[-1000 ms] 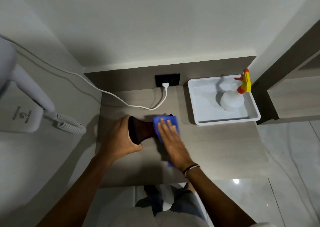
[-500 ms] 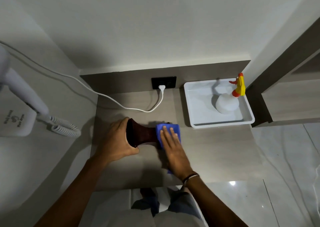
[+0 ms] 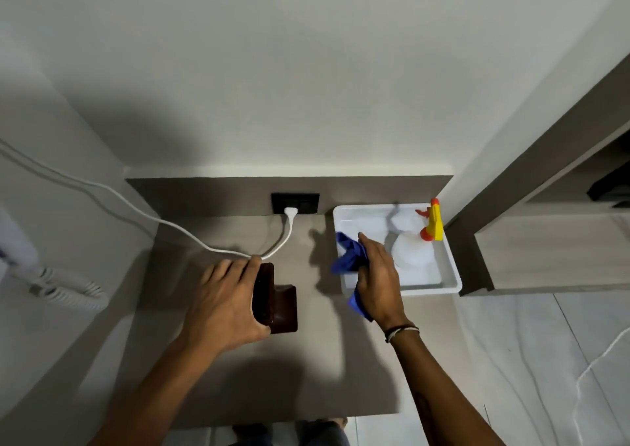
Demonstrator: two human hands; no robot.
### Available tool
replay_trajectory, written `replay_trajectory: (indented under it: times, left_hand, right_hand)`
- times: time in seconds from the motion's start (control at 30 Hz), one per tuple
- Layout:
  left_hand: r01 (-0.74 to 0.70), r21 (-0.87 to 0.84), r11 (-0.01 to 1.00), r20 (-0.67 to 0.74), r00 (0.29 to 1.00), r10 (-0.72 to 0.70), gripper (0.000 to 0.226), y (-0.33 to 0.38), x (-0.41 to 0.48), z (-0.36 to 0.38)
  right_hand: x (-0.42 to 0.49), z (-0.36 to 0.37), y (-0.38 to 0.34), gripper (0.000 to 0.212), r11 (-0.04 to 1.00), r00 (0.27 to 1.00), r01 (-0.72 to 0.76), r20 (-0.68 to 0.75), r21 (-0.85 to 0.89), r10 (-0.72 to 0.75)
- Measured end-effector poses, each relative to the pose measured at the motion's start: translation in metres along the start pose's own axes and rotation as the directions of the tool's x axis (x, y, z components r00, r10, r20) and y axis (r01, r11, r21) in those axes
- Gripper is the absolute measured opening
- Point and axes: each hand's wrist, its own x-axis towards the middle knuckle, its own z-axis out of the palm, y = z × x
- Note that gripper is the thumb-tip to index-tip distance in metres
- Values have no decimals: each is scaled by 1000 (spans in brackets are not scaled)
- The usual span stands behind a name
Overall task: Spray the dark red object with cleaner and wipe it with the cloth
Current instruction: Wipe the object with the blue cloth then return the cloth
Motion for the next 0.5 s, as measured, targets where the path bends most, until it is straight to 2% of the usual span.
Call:
replay_trajectory:
  times: [0.07,0.13,0.17,0.23,0.27,0.33,0.4,0.5]
  left_hand:
    - [2,-15,1000,-7,1000,-2,116,3,4,0]
    - [2,-40,999,-6,1000,-3,115,5,6,2]
    - [-2,-50,999,3,1000,2,115,5,7,4]
    - [-23,-81,996,13,1000,24,120,6,6,13]
    - [-32,-111,993,22,999,35,126,8,6,18]
    - [-48,-155,987,41,998,55,139,12,6,31]
    - [-53,-149,987,23,998,57,144,15,5,38]
    - [-60,-127,990,-6,998,60,145,17,4,40]
  right_hand:
    - [22,-6,-1,67,999,997,44,-66,-31,-46]
    - [42,-7,3,70,989,994,80,-70,-122,-89]
    - [50,-6,6,69,981,995,92,-32,-174,-99]
    - [60,4,18,68,946,983,139,156,-294,-96]
    - [62,11,27,71,913,956,185,281,-363,-82]
    - [62,28,49,75,812,862,257,504,-524,53]
    - [58,40,61,71,782,821,240,550,-575,153]
    - [56,49,67,72,787,842,221,520,-576,144]
